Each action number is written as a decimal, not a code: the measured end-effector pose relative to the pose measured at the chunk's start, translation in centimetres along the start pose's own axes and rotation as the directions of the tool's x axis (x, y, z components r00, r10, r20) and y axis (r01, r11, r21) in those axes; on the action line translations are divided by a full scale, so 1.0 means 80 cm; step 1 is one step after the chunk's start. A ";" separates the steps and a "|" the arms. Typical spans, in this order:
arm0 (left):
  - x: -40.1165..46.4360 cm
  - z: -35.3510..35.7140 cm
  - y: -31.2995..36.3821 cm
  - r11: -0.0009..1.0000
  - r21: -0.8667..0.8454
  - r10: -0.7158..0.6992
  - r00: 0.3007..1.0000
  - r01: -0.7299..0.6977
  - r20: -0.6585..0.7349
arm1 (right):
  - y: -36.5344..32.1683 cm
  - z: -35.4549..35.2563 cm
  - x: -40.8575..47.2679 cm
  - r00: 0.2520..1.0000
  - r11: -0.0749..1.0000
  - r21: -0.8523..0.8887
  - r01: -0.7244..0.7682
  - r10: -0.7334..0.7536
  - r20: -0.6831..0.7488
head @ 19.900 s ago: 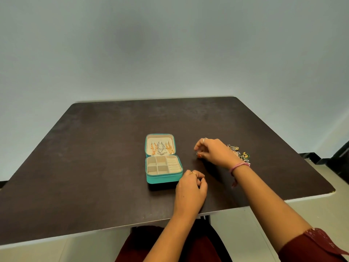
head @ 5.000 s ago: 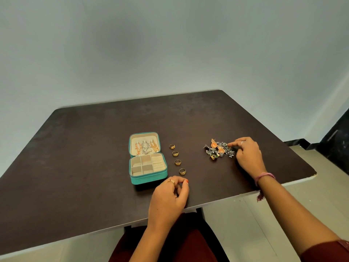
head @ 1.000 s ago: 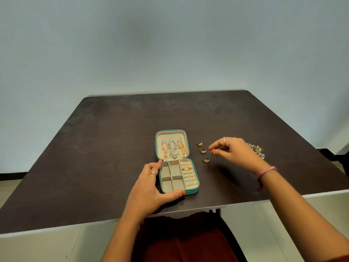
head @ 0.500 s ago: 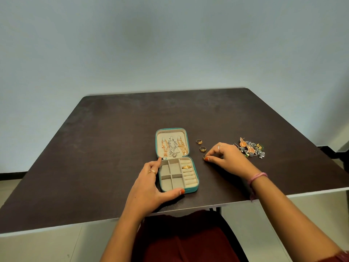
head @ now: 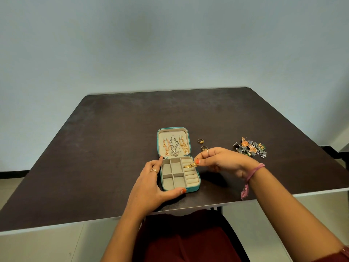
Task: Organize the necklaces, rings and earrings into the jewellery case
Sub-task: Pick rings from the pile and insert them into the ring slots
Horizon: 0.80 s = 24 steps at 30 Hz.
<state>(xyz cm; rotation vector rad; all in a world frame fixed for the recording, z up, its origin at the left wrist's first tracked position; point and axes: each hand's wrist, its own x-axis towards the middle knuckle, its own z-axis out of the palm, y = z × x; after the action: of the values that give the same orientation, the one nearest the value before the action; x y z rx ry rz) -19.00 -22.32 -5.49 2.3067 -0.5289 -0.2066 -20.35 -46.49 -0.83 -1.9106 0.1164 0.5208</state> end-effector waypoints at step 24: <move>-0.001 -0.001 0.002 1.000 -0.017 0.022 1.000 -0.022 -0.014 | -0.027 0.020 0.015 0.996 0.920 -0.382 -0.083 0.062 -0.068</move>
<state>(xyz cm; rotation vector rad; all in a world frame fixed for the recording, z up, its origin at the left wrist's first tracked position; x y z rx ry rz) -19.12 -22.31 -5.36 2.2835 -0.5432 -0.1840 -19.07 -44.01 0.04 -2.3139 0.1276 0.5729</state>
